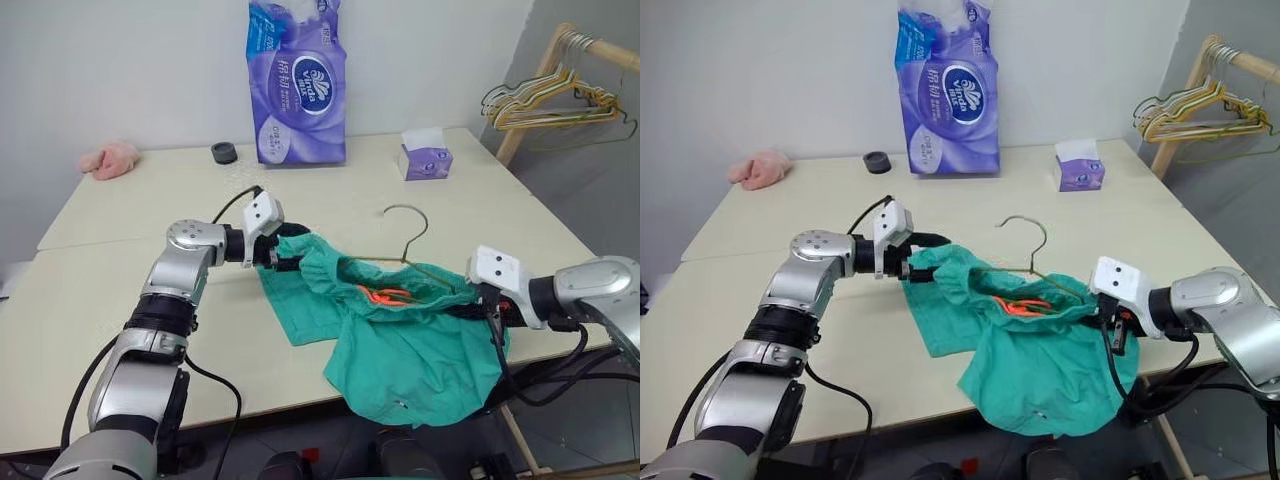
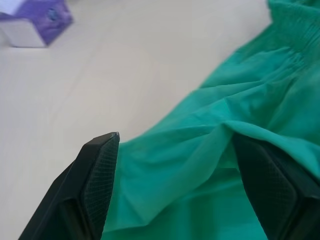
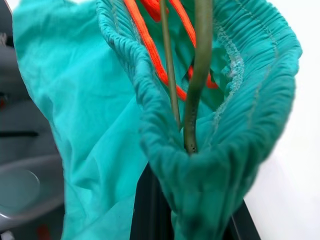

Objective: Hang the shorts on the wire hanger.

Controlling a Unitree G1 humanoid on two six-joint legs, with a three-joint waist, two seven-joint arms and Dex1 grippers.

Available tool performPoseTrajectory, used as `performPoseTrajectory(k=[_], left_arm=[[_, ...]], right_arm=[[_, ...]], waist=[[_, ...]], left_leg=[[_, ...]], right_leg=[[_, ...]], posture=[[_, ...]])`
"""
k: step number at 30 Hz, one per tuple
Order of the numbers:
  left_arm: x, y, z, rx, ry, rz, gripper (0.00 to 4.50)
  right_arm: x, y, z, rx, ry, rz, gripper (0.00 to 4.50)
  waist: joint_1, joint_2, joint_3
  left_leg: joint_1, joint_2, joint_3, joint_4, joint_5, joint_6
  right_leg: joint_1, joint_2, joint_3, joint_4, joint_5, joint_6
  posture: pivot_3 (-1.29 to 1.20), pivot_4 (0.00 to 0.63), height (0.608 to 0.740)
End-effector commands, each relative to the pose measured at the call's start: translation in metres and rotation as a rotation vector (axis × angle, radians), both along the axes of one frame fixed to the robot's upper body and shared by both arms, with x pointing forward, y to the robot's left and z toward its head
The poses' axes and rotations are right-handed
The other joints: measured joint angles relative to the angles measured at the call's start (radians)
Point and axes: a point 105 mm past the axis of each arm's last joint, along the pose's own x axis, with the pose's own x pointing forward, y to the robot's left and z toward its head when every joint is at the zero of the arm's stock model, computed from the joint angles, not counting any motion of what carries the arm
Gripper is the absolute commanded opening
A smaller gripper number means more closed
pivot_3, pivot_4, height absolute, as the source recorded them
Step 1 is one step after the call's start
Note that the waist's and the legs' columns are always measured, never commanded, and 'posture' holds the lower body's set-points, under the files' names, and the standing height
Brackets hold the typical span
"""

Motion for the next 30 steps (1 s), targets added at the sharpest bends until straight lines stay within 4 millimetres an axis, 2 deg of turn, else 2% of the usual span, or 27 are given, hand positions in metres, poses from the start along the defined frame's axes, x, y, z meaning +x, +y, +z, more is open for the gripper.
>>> performPoseTrajectory(k=[1, 5, 7, 12, 18, 20, 24, 30], left_arm=[[0.019, 0.022, 0.03, 0.029, -0.148, 0.104, 3.78], [0.023, 0.027, 0.031, 0.074, -0.19, 0.106, 3.78], [0.019, 0.022, 0.032, 0.067, -0.178, 0.065, 3.78], [-0.02, -0.033, 0.04, -0.063, -0.073, -0.198, 3.78], [-0.058, -0.078, 0.063, -0.19, 0.027, -0.389, 3.78], [-0.065, -0.087, 0.073, -0.212, 0.022, -0.432, 3.78], [-0.065, -0.105, 0.093, -0.256, -0.024, -0.454, 3.78], [-0.073, -0.13, 0.108, -0.239, -0.112, -0.503, 3.78]], right_arm=[[-0.007, -0.008, 0.016, 0.085, 0.019, -0.075, 0.0], [-0.017, -0.021, 0.014, 0.138, 0.082, -0.175, 0.0], [-0.021, -0.029, 0.012, 0.173, 0.113, -0.246, 0.0], [-0.029, -0.06, 0.01, 0.388, 0.204, -0.611, 0.0], [-0.032, -0.082, 0.017, 0.579, 0.124, -0.815, 0.0], [-0.034, -0.091, 0.018, 0.596, 0.087, -0.881, 0.0], [-0.043, -0.104, 0.024, 0.603, 0.039, -0.973, 0.0], [-0.058, -0.142, 0.048, 0.589, -0.007, -1.127, 0.0]], waist=[[0.002, 0.0, 0.0], [0.004, 0.0, 0.0], [0.004, 0.0, 0.0], [0.003, -0.001, 0.0], [-0.009, 0.007, 0.006], [-0.018, 0.009, 0.007], [-0.032, 0.011, 0.018], [-0.063, 0.011, 0.046]], left_leg=[[0.0, 0.0, 0.0, 0.0, 0.0, 0.0], [-0.001, 0.0, -0.001, -0.001, 0.0, 0.0], [-0.001, 0.0, -0.001, -0.001, 0.0, 0.0], [-0.002, 0.0, -0.002, -0.001, -0.001, -0.001], [-0.001, 0.0, -0.002, 0.0, 0.0, 0.0], [0.0, 0.0, 0.0, 0.0, 0.0, 0.0], [0.0, 0.0, 0.003, 0.0, 0.0, 0.0], [0.0, -0.001, 0.007, -0.001, -0.001, 0.001]], right_leg=[[0.0, 0.0, 0.0, 0.0, 0.0, 0.0], [0.0, 0.0, -0.001, -0.001, 0.0, 0.0], [0.0, 0.0, -0.001, -0.001, 0.0, 0.0], [0.0, -0.001, -0.001, 0.0, 0.0, 0.0], [0.001, 0.0, 0.0, 0.001, 0.0, 0.0], [0.001, 0.001, 0.001, 0.001, 0.0, 0.001], [0.002, 0.004, 0.004, 0.0, -0.003, 0.005], [0.002, 0.009, 0.008, -0.003, -0.004, 0.006]], posture=[[-0.22, 0.061, 0.74], [-0.23, 0.067, 0.74], [-0.24, 0.069, 0.74], [-0.26, 0.084, 0.74], [-0.32, 0.108, 0.74], [-0.33, 0.115, 0.74], [-0.35, 0.129, 0.74], [-0.37, 0.154, 0.74]])
